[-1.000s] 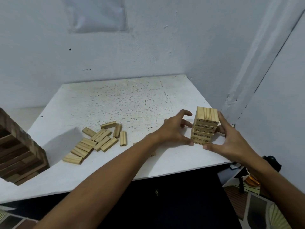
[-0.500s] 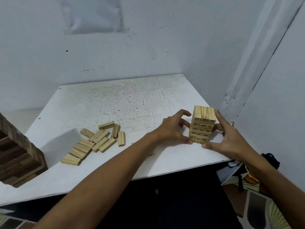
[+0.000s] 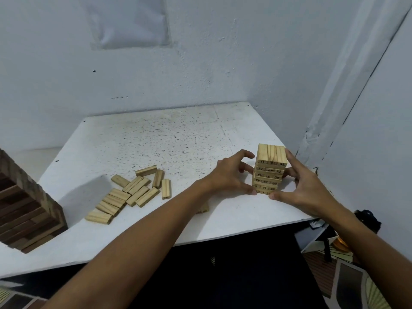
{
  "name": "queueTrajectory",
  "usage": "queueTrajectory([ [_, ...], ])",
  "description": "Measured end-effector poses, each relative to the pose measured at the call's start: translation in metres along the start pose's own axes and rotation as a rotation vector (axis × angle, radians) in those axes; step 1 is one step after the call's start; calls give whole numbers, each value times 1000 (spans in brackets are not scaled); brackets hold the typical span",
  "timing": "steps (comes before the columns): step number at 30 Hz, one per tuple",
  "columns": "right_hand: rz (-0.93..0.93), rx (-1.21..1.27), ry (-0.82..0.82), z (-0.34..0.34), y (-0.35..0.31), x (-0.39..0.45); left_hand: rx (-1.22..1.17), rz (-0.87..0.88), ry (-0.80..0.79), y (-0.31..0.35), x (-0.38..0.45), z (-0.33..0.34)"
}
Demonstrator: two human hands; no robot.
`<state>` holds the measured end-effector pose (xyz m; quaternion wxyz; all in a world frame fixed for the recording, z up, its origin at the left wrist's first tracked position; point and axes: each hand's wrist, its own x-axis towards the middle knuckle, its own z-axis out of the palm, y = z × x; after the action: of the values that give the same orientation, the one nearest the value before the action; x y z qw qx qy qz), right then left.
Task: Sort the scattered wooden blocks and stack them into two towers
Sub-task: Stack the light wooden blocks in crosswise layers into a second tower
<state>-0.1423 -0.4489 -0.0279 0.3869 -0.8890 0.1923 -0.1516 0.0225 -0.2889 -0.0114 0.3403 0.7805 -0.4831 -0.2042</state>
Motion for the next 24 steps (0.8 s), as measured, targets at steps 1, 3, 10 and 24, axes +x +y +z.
queueTrajectory([
  [1, -5, 3, 1, 2, -1, 2, 4, -2, 2, -1, 0, -1],
  [3, -17, 17, -7, 5, -3, 5, 8, -8, 9, -5, -1, -5],
  [10, -78, 67, -59, 18, -12, 23, 31, -39, 38, -16, -5, -22],
  [24, -170, 79, -140, 52, -41, 67, 52, -174, 125, -48, -12, -58],
])
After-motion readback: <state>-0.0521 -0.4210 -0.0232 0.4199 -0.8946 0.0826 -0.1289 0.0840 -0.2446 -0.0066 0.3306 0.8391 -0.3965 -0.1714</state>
